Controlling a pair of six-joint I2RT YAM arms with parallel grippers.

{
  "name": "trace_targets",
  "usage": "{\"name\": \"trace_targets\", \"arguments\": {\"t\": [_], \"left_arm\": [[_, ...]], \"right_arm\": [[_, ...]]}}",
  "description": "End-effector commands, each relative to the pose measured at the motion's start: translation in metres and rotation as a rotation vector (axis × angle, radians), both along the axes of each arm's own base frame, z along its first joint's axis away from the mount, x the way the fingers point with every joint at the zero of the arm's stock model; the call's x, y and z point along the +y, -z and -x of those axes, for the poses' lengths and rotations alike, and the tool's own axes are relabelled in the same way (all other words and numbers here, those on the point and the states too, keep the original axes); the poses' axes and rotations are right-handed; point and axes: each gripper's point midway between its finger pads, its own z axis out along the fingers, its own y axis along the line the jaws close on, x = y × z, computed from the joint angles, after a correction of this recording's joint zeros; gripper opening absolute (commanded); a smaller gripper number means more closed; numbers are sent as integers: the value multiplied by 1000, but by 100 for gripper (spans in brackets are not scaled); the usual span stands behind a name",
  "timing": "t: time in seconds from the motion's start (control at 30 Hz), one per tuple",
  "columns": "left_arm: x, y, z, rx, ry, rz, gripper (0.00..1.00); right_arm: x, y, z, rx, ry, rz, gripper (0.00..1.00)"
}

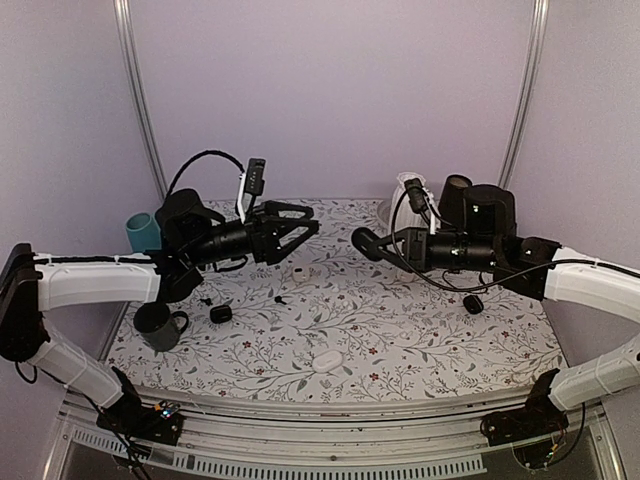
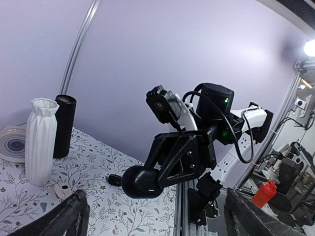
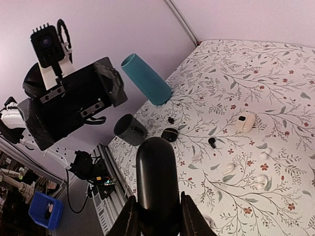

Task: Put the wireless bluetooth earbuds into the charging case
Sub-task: Pass from the left arm to the right, then place the charging case with the earbuds at the center of the board.

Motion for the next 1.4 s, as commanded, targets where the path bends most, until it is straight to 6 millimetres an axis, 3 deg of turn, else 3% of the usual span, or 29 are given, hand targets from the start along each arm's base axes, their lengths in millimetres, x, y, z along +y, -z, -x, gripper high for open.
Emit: {"name": "trace_targets", "arguments": {"t": [0.0,0.17,0.4,0.63,0.97,1.13,1.37], "left_arm": [[9,3,-10,-9,-62,-21,96],[10,2,-12,-10,-58,-21,96],[12,0,-14,-21,-53,-19,96],[17,-2,-15,-27,-57,-19,96],[25,-5,-15,-30,-80,-21,96],[29,-6,-15,-26,-94,-32,96],[33,-5,-14,-21,-112,-38,96]], "right_arm": [[-39,17,-19,53,158,34,4],[-87,52,-37,150,321,81,4],[-155,116,-57,345,522,121,4],[-205,152,-83,453,643,96,4],[-252,203,-127,577,695,115,4],[-260,224,-142,621,690,136,5],[-268,248,-146,673,713,172,12]]}}
